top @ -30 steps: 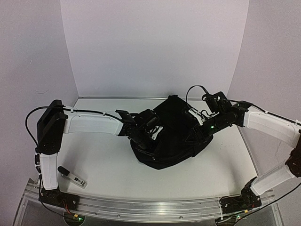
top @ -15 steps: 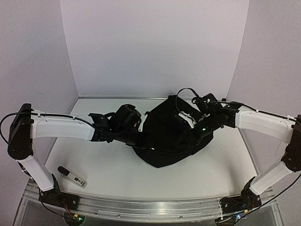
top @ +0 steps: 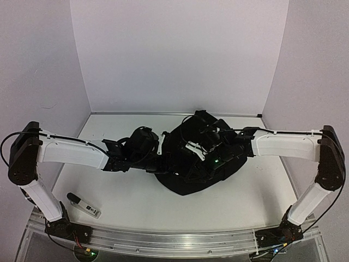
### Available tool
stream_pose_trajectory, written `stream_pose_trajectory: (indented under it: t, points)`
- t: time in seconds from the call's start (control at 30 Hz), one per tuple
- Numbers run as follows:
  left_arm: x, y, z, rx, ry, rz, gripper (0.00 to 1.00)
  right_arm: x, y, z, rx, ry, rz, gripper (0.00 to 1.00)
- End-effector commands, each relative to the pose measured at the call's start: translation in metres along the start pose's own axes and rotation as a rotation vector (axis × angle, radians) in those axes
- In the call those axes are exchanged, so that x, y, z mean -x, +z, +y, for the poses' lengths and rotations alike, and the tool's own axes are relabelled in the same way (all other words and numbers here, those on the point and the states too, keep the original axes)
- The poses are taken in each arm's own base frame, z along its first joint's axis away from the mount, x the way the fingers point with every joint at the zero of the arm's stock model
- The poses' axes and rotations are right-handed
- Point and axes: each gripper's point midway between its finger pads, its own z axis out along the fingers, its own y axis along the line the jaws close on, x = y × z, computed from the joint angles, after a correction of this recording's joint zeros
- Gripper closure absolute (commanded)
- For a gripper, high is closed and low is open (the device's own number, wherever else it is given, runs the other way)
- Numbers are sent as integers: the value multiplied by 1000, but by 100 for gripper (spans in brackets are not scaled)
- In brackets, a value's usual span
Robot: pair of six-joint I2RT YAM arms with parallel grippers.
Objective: Pack the student bag
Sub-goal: Zip the student bag at the center of the board.
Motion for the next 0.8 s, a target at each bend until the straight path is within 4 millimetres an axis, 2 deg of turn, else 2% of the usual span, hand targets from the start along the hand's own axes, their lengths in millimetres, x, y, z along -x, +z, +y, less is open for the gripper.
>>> stream_pose_trajectory:
  t: [0.0,0.2,0.37,0.4,0.77]
  points:
    - [31,-22,-21,-83,-20,-120,100,10,11,-7,-29,-35,-35,51]
    - [31,-26,-13,-69,-41,-128,100,3,14,-16,-78,-49,-17,62]
    - [32,-30,-3,-51,-55,-133,100,-8,16,-25,-127,-66,18,97]
    - [32,-32,0,-46,-57,-136,100,-11,15,-26,-133,-69,25,100]
    - [40,-44,42,15,-106,-169,100,-33,-13,-27,-215,-101,41,100]
